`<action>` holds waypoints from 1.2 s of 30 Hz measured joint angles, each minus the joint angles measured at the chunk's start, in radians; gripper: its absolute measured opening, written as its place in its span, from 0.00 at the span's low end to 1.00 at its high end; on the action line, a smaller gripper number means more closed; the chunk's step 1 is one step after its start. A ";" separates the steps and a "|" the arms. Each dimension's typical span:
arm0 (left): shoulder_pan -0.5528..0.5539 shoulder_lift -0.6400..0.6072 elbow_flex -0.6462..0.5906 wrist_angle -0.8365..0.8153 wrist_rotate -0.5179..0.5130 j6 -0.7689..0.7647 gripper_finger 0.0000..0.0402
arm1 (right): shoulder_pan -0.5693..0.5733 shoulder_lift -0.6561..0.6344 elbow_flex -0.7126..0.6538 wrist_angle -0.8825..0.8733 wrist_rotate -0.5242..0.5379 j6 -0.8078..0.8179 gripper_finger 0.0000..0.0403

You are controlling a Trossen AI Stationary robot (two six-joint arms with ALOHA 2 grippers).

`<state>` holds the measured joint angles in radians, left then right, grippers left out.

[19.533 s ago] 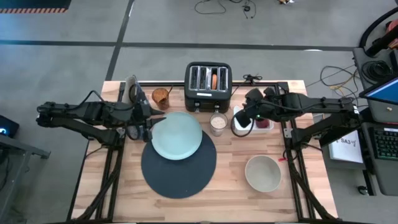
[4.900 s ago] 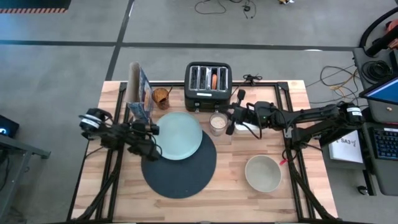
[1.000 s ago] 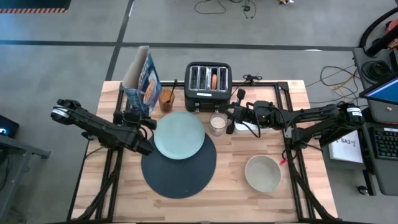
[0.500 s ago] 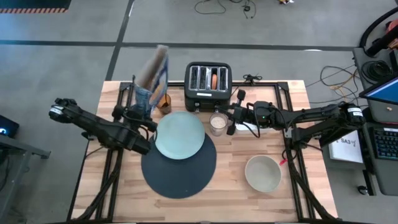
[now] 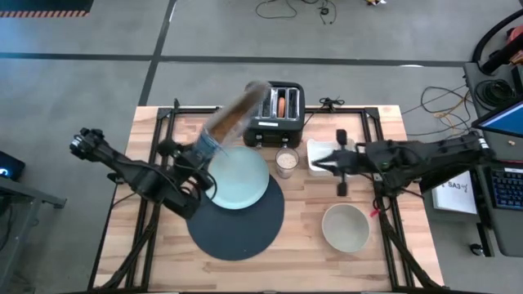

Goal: Arrange a breakfast setting
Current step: Pour the cereal from the blue cereal box into the gray bowl

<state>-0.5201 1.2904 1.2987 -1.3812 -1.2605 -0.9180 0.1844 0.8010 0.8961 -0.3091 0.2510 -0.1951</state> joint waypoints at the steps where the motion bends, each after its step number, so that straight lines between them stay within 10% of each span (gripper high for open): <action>1: -0.006 0.010 0.016 0.041 0.013 0.051 0.61 | 0.026 -0.010 0.020 -0.055 0.000 0.029 0.02; 17: -0.019 0.213 0.190 0.460 0.434 0.521 0.61 | 0.480 -0.113 -0.078 0.031 0.087 0.035 0.02; 36: -0.004 0.650 0.775 0.149 0.796 0.420 0.61 | 0.891 -0.112 -0.141 0.227 0.082 -0.358 0.02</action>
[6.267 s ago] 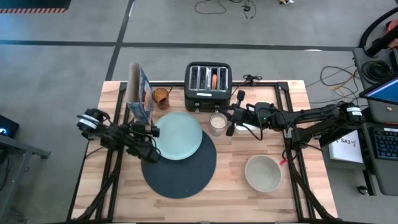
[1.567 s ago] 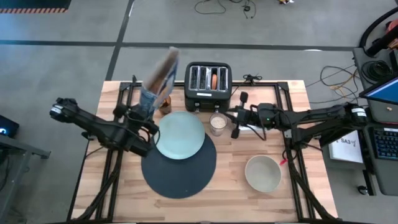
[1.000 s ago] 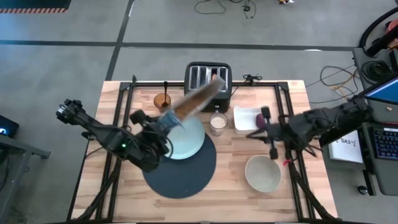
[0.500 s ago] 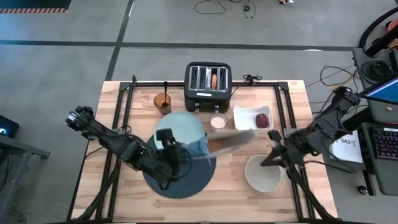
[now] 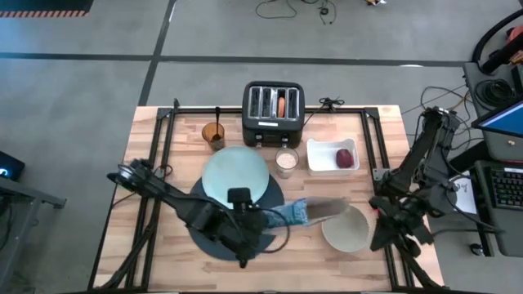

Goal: Arrange a breakfast setting
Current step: Pour the cereal from the blue cereal box into the gray bowl

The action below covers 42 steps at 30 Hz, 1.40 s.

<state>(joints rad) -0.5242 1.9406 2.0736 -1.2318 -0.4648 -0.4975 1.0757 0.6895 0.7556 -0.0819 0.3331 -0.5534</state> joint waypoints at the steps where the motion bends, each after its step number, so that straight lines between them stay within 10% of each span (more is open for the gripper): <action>1: 0.003 0.029 0.048 -0.028 0.017 -0.005 0.61 | 0.012 0.000 -0.010 0.023 0.000 -0.026 0.02; 6: 0.014 0.157 0.286 -0.178 0.081 0.001 0.61 | 0.033 0.000 -0.063 0.075 0.001 -0.086 0.02; 42: 0.183 0.134 0.169 0.017 0.488 -0.094 0.61 | 0.033 -0.078 -0.081 -0.009 0.010 -0.036 0.02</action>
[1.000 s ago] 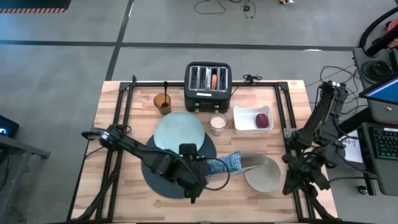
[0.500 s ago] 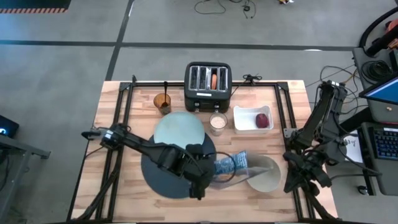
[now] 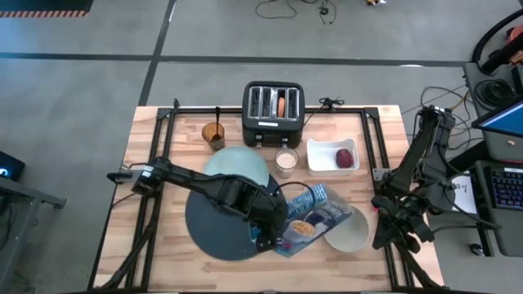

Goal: Arrange a breakfast setting
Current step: Pour the cereal from the blue cereal box into the gray bowl

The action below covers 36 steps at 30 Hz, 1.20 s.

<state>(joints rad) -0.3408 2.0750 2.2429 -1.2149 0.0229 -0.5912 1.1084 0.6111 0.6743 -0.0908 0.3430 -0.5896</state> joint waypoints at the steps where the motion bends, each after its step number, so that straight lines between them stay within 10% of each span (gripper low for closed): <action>1: 0.006 0.000 0.000 0.000 0.018 -0.012 0.61 | 0.000 -0.003 0.000 -0.009 0.000 0.003 0.02; 36: 0.091 0.000 -0.014 0.134 0.333 -0.259 0.62 | 0.000 -0.053 -0.005 -0.166 0.000 0.137 0.02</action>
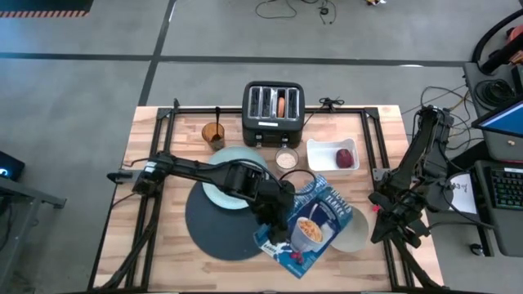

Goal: Arrange a breakfast setting
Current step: Pour the cereal from the blue cereal box into the gray bowl

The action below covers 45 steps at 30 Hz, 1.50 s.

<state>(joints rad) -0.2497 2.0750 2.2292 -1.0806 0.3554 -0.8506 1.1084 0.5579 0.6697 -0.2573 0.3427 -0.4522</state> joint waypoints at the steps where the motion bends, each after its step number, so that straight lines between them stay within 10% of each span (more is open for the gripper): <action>1: 0.003 0.000 -0.001 0.000 0.003 -0.001 0.61 | 0.000 0.000 0.000 0.000 -0.001 0.000 0.02; 45: 0.123 0.156 0.115 -0.061 0.416 -0.066 0.61 | 0.000 -0.001 -0.001 -0.025 0.000 0.017 0.02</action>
<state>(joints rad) -0.1268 2.2314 2.3444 -1.1419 0.7719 -0.9167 1.1084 0.5571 0.6685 -0.2824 0.3423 -0.4355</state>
